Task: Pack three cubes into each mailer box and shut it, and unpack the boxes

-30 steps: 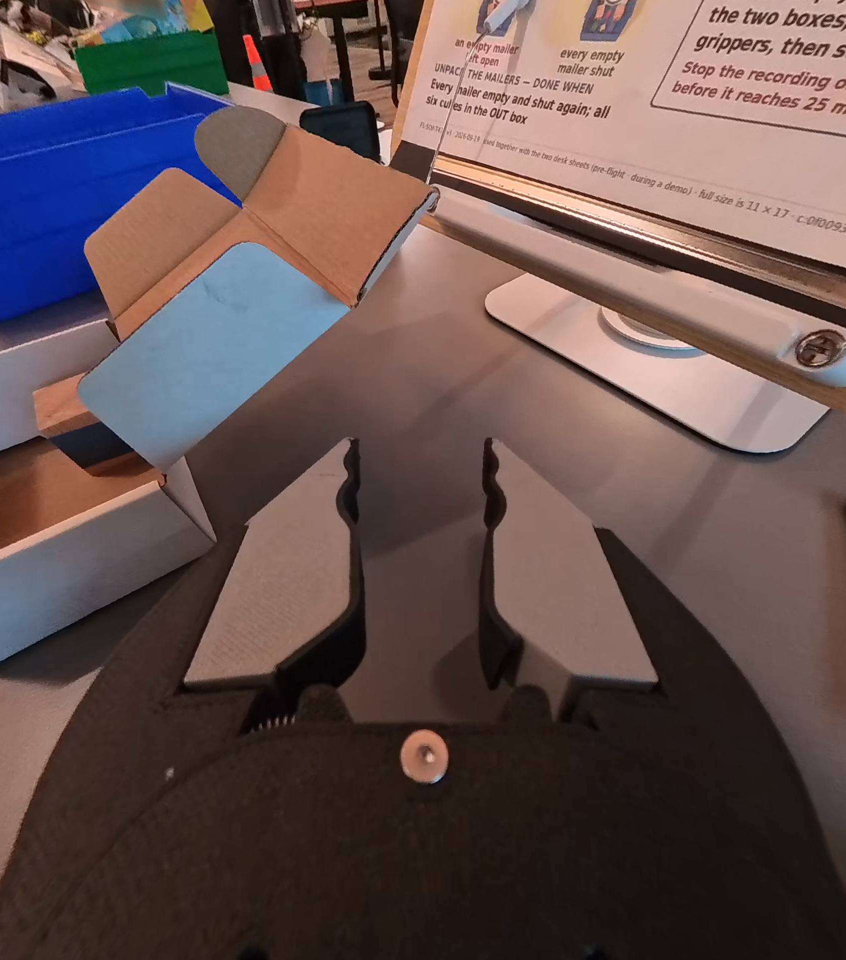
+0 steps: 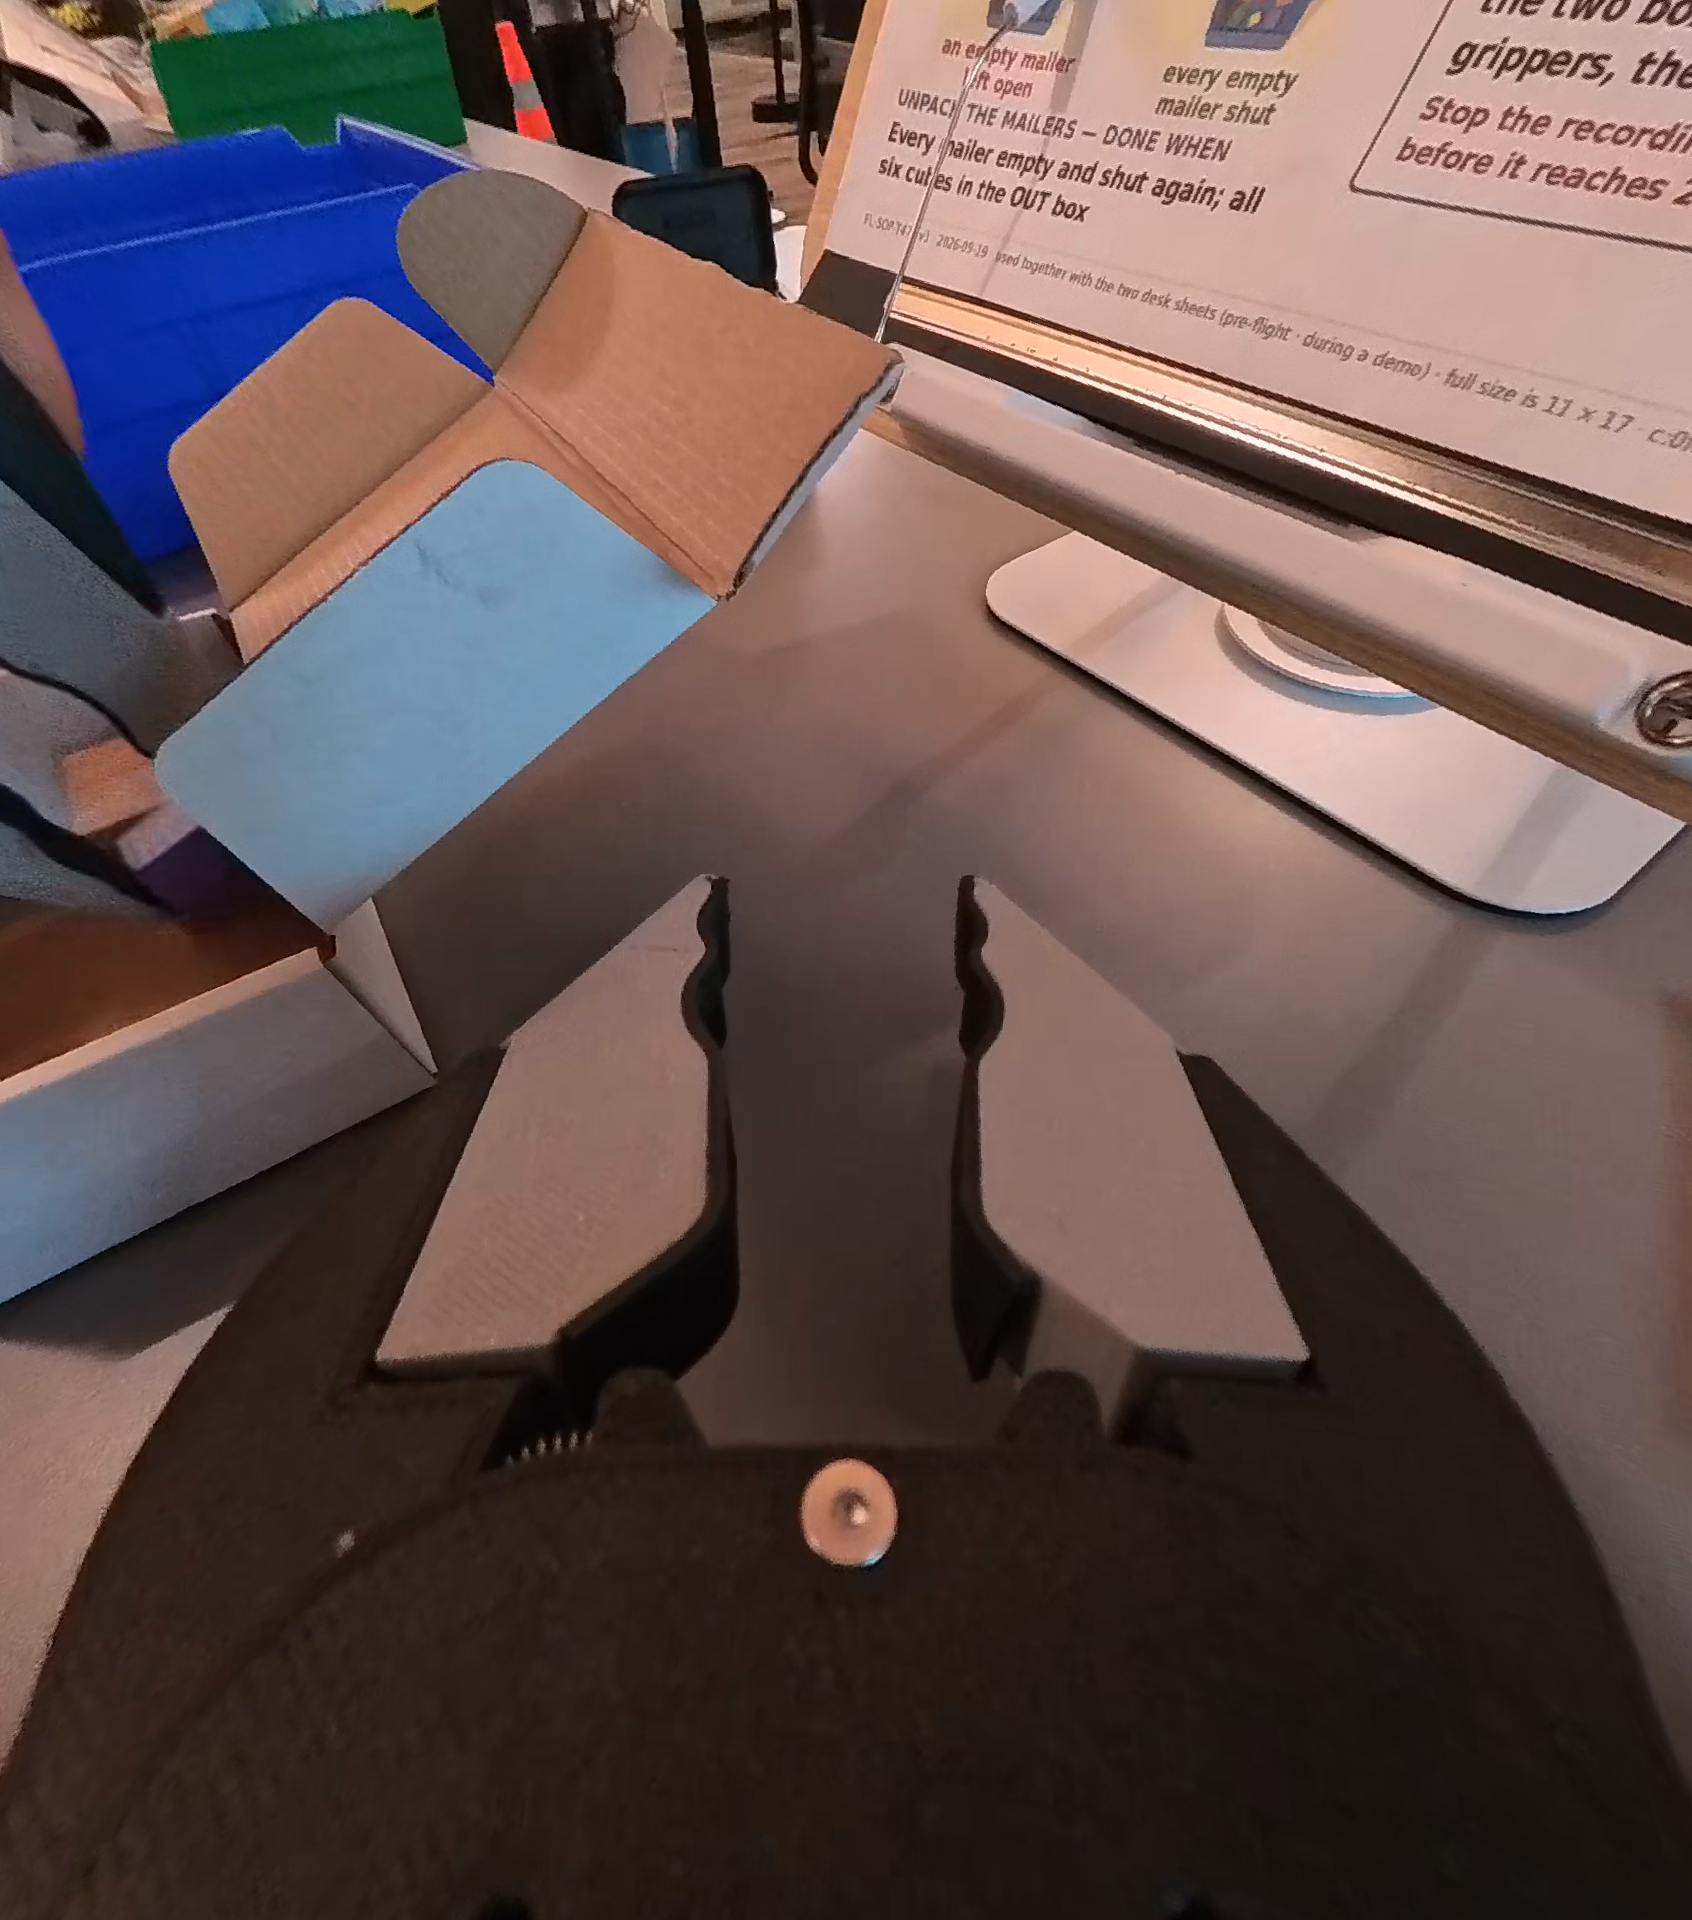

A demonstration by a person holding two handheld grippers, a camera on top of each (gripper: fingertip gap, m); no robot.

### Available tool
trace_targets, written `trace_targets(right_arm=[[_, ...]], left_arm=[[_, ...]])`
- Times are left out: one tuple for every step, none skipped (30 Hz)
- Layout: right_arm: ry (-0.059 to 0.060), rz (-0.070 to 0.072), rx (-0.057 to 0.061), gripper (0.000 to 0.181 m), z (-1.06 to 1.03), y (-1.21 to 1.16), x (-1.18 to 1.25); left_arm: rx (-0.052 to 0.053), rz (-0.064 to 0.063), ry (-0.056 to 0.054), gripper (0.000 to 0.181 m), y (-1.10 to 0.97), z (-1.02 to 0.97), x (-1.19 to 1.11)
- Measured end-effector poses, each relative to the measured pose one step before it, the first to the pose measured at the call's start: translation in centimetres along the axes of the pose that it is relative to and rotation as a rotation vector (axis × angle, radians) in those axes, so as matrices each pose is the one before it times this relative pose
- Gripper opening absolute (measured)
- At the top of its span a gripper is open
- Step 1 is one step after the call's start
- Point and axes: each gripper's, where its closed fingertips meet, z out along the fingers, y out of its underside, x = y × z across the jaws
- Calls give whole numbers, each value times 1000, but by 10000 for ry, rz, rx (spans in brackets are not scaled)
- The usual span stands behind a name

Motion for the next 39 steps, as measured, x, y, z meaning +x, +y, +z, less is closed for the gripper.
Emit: trace_targets(right_arm=[[10, -17, -6, 41, 7, 6, -14], [11, -19, -2, 41, -4, -6, -1], [8, -17, -2, 41, 9, 0, -7], [3, -7, -3, 41, -1, 5, -12], [-2, 8, -5, 41, 9, 12, 11], [-8, 18, -2, 41, -2, 2, 7], [-3, 17, 17, 41, -17, -15, 13], [6, 14, 35, 41, -40, -47, 17], [7, 12, 38, 41, -44, -40, 30], [9, 9, 37, 41, -34, -41, 14], [14, 4, 32, 41, -41, -44, 25], [9, -2, 16, 41, -16, -12, 3], [2, -9, -6, 41, 6, 5, -11], [4, -17, -15, 41, 18, 12, -13], [5, -20, -14, 41, 14, 23, -8], [6, -19, -6, 41, 6, 6, -19], [9, -14, 6, 41, -7, -14, -8], [21, -5, 12, 41, -20, -6, 23], [30, 1, 3, 41, -35, 10, 20], [31, -2, -8, 41, -33, 22, 14], [32, -16, -19, 41, -12, 29, -24], [27, -40, -34, 41, 9, 51, -53], [25, -63, -47, 40, 29, 58, -80], [31, -76, -59, 40, 61, 70, -93], [38, -77, -65, 40, 74, 70, -82], [39, -68, -61, 40, 58, 69, -68], [42, -48, -34, 40, 48, 41, -58], [48, -14, 2, 40, 0, -3, -13], [45, 24, 31, 40, -41, -41, 26], [32, 61, 54, 40, -71, -54, 53], [13, 89, 68, 40, -88, -65, 68], [-5, 104, 68, 40, -106, -60, 63], [-14, 117, 61, 40, -111, -53, 73], [-17, 125, 60, 40, -118, -43, 73], [-8, 123, 62, 40, -121, -58, 77], [2, 113, 59, 40, -120, -46, 89], [9, 95, 49, 40, -100, -42, 80], [7, 68, 30, 40, -81, -15, 57], [-8, 32, 8, 40, -51, 6, -1]], left_arm=[[-10, -84, 34, 27, 135, 189, 16], [8, -113, -5, 28, 131, 12, -39], [58, -72, -43, 30, 102, -184, -42], [143, -48, -113, 34, 35, -365, -98], [179, -80, -94, 40, -1, -491, -41], [139, -81, -72, 45, 123, -623, -10], [131, -109, -189, 49, 218, -784, -174], [202, -148, -205, 49, 247, -931, -152], [274, -184, -138, 50, 287, -1079, -30], [304, -218, -141, 50, 401, -1176, 11], [282, -224, -158, 50, 597, -1278, 23], [279, -222, -159, 51, 791, -1342, 8], [266, -271, -174, 53, 985, -1380, -98], [184, -340, -220, 55, 1259, -1353, -330], [88, -415, -281, 56, 1578, -1298, -631], [-38, -489, -337, 57, 1901, -1197, -945], [-126, -594, -409, 56, 2174, -1069, -1255], [-183, -713, -483, 53, 2347, -903, -1574], [-241, -778, -449, 47, 2453, -698, -1660], [-170, -801, -363, 43, 2245, -457, -1623], [-26, -783, -168, 39, 1804, -209, -1353], [37, -725, 114, 35, 1418, 56, -855], [-107, -556, 187, 31, 1332, 330, -639], [-253, -312, 55, 31, 1261, 603, -634], [-297, -112, 13, 30, 1099, 809, -480], [-262, -85, 162, 29, 798, 904, -42], [-96, -101, 480, 26, 301, 890, 626], [124, -28, 712, 25, -241, 741, 1132], [196, 68, 469, 7, -458, 620, 867], [136, 112, 249, 0, -470, 519, 519], [127, 84, 230, 0, -520, 415, 429], [75, 29, 225, 1, -532, 312, 337], [23, 24, 121, 6, -526, 240, 88], [12, 66, 27, 10, -568, 185, -87], [19, 62, -54, 13, -592, 75, -264], [51, 42, -184, 17, -659, -14, -518], [85, 68, -311, 21, -676, -80, -760], [61, 95, -393, 24, -588, -65, -990], [33, 65, -337, 25, -478, 23, -959]])
